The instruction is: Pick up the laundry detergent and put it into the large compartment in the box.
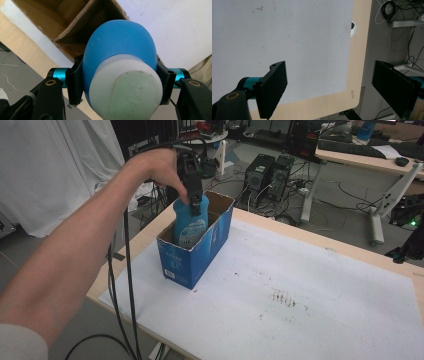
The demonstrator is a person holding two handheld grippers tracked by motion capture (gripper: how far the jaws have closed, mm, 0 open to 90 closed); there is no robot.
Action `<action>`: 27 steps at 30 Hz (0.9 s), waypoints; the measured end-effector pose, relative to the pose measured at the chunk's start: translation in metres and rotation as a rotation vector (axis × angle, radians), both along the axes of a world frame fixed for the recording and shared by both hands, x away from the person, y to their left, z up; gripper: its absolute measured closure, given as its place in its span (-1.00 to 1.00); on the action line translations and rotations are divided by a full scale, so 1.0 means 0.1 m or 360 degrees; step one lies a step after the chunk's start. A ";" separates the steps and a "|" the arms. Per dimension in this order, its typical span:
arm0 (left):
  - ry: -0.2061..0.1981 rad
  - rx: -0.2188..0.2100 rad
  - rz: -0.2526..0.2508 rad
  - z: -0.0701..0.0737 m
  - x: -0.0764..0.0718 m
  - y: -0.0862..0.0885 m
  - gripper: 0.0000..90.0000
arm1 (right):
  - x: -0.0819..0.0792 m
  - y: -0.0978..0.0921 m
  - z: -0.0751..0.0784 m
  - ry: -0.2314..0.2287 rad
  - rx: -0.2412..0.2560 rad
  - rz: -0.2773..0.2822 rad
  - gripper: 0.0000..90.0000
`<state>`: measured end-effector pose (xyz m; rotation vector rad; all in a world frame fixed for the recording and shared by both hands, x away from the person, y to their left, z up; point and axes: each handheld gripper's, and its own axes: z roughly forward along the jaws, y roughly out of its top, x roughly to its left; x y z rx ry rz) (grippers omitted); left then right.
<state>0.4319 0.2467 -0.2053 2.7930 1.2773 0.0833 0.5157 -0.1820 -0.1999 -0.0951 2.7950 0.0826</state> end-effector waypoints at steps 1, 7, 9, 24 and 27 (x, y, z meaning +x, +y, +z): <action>0.0004 0.0008 -0.0025 -0.05 0.00 0.00 -0.16 | 0.00 0.00 0.00 0.0003 -0.0001 -0.0007 -0.73; 0.0007 0.0030 -0.0215 -0.29 -0.02 -0.01 -0.16 | -0.01 -0.01 -0.01 0.0002 -0.0008 -0.0018 -0.73; -0.0001 0.0039 -0.0278 -0.35 -0.03 -0.01 -0.16 | -0.01 -0.02 -0.01 0.0003 -0.0005 -0.0016 -0.73; 0.0023 0.0043 -0.0493 -0.71 -0.04 0.03 -0.16 | -0.01 -0.07 -0.03 0.0009 -0.0003 -0.0034 -0.73; -0.0002 0.0022 -0.0500 -0.72 -0.04 0.04 -0.16 | 0.00 -0.07 -0.03 0.0009 -0.0002 -0.0026 -0.73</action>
